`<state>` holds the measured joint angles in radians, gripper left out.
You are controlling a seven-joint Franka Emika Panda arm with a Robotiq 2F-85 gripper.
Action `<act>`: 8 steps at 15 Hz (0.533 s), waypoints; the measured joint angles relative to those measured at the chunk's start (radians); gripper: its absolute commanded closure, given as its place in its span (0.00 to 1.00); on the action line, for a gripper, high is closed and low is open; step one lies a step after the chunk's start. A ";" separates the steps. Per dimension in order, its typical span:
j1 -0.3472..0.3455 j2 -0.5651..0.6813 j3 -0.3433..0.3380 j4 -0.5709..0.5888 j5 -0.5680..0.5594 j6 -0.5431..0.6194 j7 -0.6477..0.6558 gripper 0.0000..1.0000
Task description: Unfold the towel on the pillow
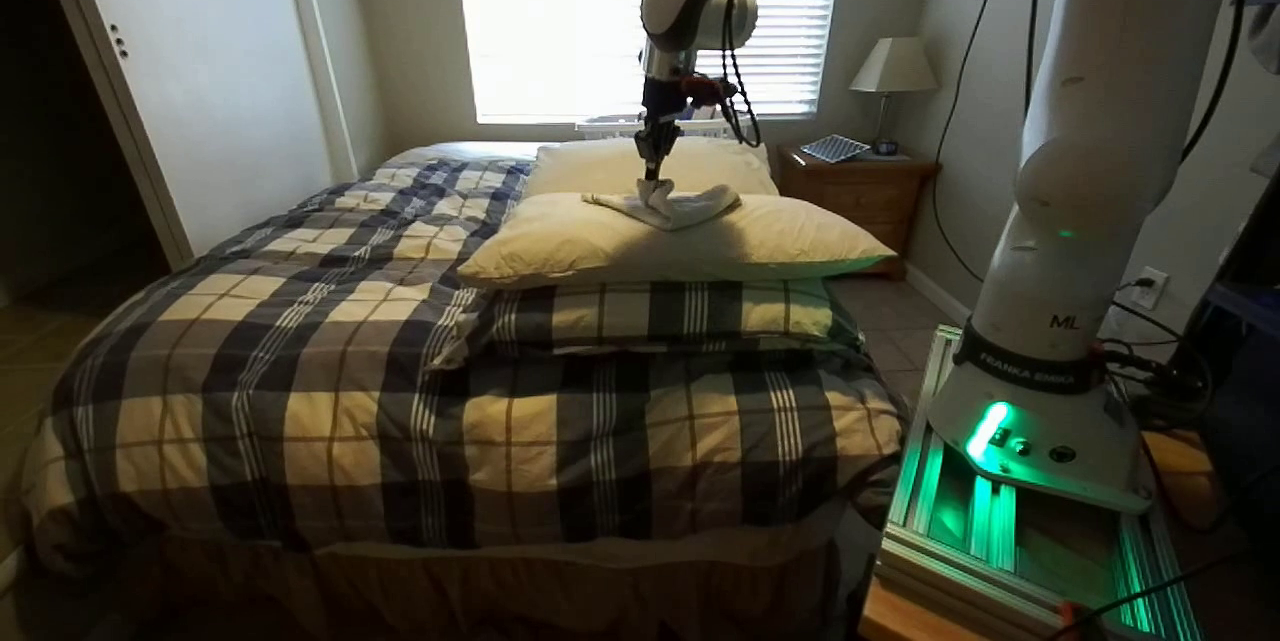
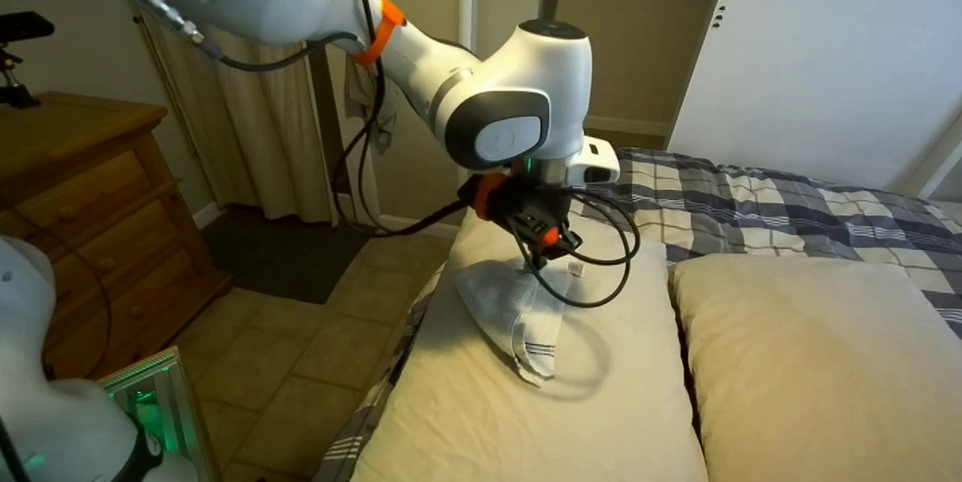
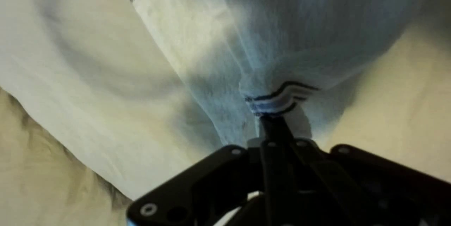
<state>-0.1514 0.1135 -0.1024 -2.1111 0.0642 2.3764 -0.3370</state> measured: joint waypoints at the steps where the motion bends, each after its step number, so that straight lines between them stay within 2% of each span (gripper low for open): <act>1: -0.003 -0.027 -0.006 -0.023 0.000 -0.035 -0.001 1.00; 8: -0.005 -0.233 -0.044 -0.169 0.053 -0.284 -0.095 1.00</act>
<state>-0.1566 -0.1190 -0.1463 -2.2798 0.1168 2.0926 -0.4320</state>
